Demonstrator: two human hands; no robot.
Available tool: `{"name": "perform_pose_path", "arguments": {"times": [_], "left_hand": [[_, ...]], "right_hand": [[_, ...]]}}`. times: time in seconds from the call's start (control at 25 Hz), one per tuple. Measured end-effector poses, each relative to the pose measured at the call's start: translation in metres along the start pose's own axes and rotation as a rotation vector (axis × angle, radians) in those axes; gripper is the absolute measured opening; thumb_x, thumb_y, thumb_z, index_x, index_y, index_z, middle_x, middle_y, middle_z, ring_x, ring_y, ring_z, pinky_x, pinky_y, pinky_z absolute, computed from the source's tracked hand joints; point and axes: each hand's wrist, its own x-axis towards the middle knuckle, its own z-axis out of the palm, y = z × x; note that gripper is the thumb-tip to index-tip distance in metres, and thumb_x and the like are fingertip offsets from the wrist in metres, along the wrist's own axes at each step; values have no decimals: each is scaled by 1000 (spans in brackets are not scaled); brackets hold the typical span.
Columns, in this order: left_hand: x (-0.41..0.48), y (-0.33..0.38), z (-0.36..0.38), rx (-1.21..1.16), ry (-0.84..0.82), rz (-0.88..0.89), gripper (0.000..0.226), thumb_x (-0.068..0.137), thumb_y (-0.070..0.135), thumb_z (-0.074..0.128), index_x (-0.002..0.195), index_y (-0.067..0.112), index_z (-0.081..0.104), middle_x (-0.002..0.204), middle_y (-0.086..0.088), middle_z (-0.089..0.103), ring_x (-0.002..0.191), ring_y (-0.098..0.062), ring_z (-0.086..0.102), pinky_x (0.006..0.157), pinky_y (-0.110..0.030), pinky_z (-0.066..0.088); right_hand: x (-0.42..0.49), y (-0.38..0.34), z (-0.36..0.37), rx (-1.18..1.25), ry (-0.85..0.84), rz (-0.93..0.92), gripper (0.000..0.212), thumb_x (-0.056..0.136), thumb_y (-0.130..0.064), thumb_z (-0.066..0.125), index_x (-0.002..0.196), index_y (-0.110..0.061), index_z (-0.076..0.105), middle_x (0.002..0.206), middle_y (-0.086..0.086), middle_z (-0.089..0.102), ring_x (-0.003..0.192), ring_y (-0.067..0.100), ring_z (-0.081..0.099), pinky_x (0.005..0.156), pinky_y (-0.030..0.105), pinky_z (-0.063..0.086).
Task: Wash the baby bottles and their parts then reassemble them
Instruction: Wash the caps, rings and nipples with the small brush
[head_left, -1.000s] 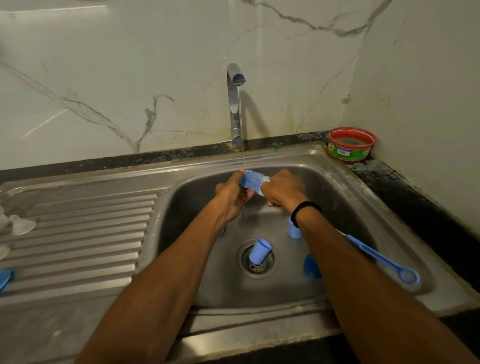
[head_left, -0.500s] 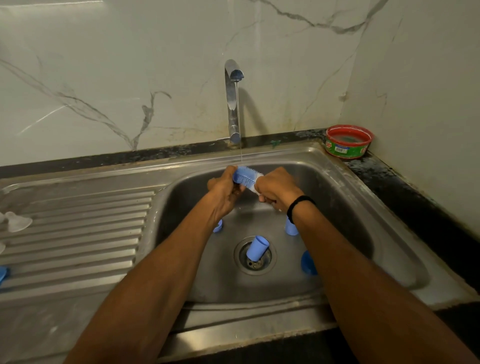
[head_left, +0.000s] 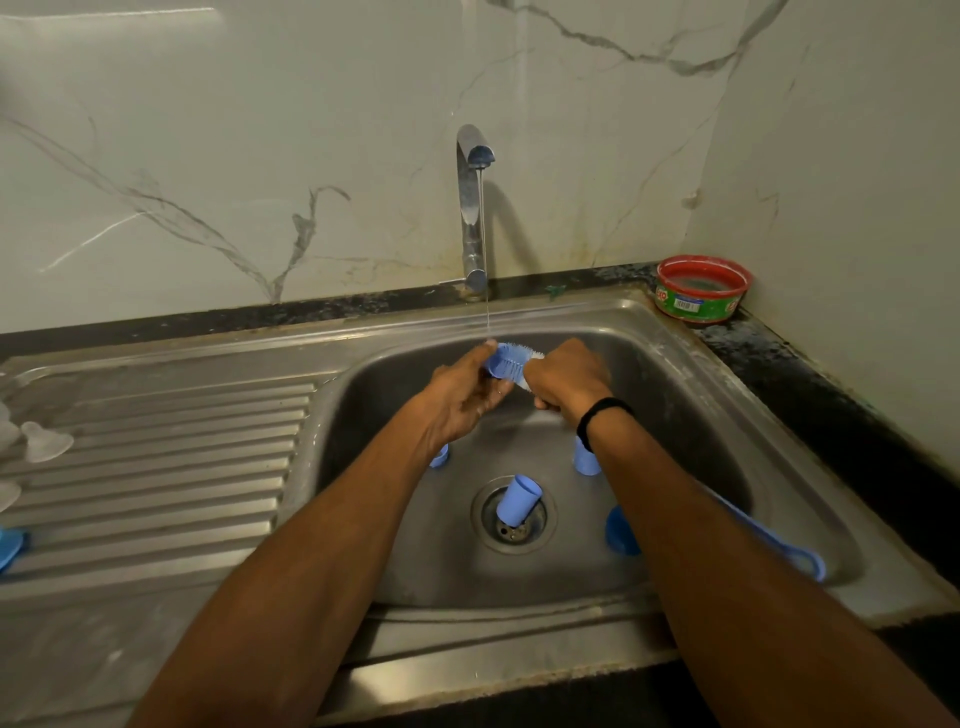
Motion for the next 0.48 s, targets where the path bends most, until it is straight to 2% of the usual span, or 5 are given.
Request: {"name": "perform_pose_path", "arguments": {"times": [0.12,0.24,0.36,0.4,0.48], "left_hand": [[8,1,-5,-1,183,98,48,92,22,72,127,-4,51,102,-19,70,84,-26,73,68,-33,62],[8,2,-4,24,180,84,44,92,23,73,122,-3,55,103,-20,71,83,-26,74,66,-32,63],[9,6,-13,6,371,159,25,92,24,71,100,6,56,94,-14,70,79,-22,72,70,-34,61],[9,8,-19,4,414,183,24,92,25,71,96,9,54,91,-10,67,79,-20,69,73,-33,59],[6,8,-24,36,361,202,22,90,21,74,99,8,59,91,-5,66,84,-17,67,87,-34,58]], "right_hand": [[-3,-4,2,46,-85,12,10,91,-14,56,87,-8,63,59,5,60,47,12,54,39,17,38],[-4,-6,2,0,-53,-3,12,90,-16,56,89,-7,65,56,3,60,44,10,54,41,18,39],[-5,-11,-6,92,-148,21,13,92,-12,55,96,-3,64,62,6,58,29,4,46,32,12,29],[-4,-11,-11,110,-156,32,12,92,-11,54,95,-3,63,62,7,57,24,3,41,30,10,26],[2,-5,-20,91,-84,35,17,91,-14,54,84,-3,65,56,7,57,27,7,42,31,11,27]]}}
